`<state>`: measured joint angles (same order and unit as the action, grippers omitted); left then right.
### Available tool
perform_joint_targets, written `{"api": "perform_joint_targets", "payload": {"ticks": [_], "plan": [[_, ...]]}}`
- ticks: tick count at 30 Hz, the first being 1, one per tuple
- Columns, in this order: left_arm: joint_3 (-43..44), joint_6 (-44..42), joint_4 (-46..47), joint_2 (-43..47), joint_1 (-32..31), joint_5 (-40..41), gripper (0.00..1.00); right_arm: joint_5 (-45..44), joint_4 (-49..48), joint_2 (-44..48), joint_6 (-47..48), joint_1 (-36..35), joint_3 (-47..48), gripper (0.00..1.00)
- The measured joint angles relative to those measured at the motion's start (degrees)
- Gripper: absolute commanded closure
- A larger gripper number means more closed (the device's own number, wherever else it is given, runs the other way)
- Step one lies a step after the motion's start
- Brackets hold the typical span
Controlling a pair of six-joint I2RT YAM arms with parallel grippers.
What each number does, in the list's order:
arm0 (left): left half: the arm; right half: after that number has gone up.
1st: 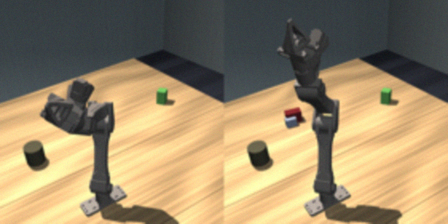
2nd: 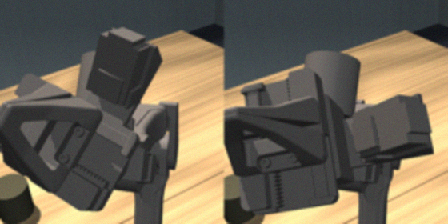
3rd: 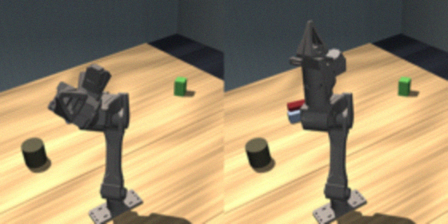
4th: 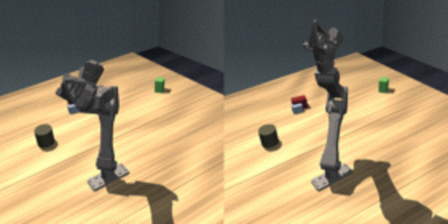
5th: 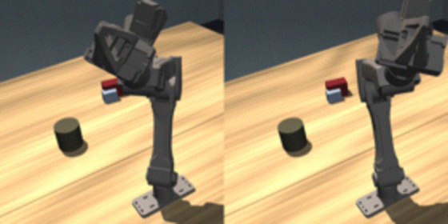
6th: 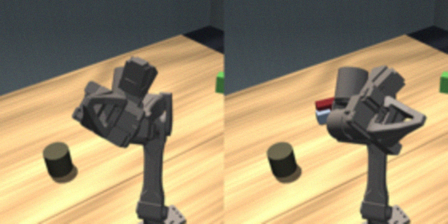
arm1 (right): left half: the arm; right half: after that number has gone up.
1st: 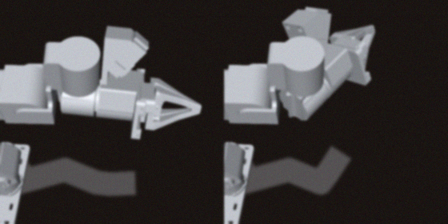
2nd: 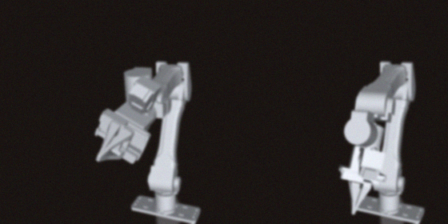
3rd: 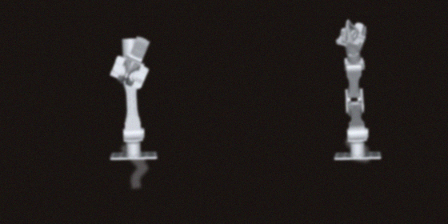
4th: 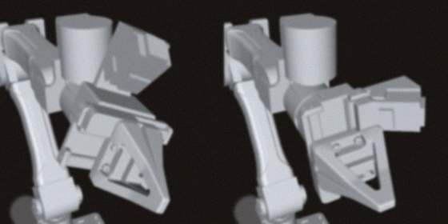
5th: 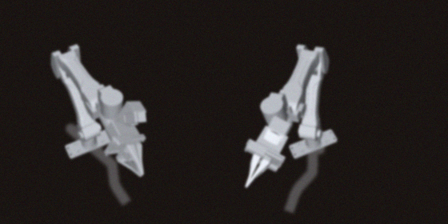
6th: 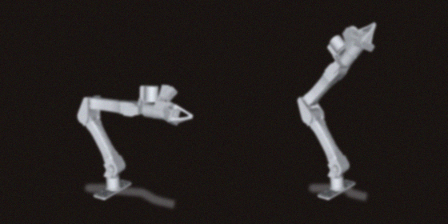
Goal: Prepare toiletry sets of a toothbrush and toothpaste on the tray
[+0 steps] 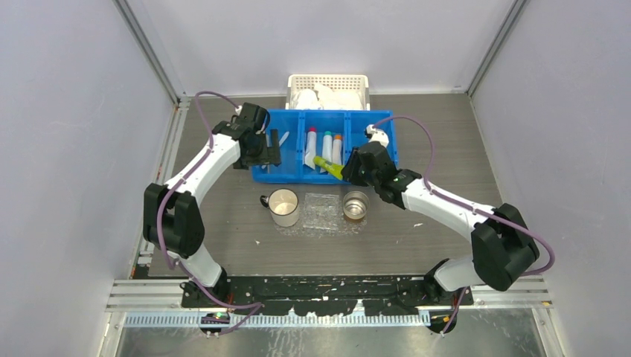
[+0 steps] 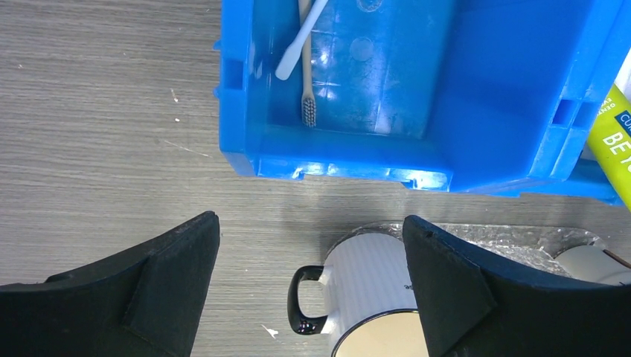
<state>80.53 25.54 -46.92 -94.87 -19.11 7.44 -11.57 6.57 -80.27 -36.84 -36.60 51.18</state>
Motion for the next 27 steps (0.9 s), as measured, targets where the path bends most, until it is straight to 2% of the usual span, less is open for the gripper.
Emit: {"api": "perform_joint_targets", "payload": {"ticks": [19, 24, 27], "plan": [[-0.6, 1.0, 0.0, 1.3, 0.0, 0.3, 0.00, 0.8, -3.9, -5.7, -1.6, 0.0, 0.0, 0.67], [-0.6, 1.0, 0.0, 1.3, 0.1, 0.4, 0.00, 1.6, -5.5, -9.1, -2.4, 0.0, 0.9, 0.74], [-0.7, 1.0, 0.0, 1.3, 0.2, 0.4, 0.00, 1.7, -6.1, -10.0, -2.7, 0.0, 1.1, 0.84]]}}
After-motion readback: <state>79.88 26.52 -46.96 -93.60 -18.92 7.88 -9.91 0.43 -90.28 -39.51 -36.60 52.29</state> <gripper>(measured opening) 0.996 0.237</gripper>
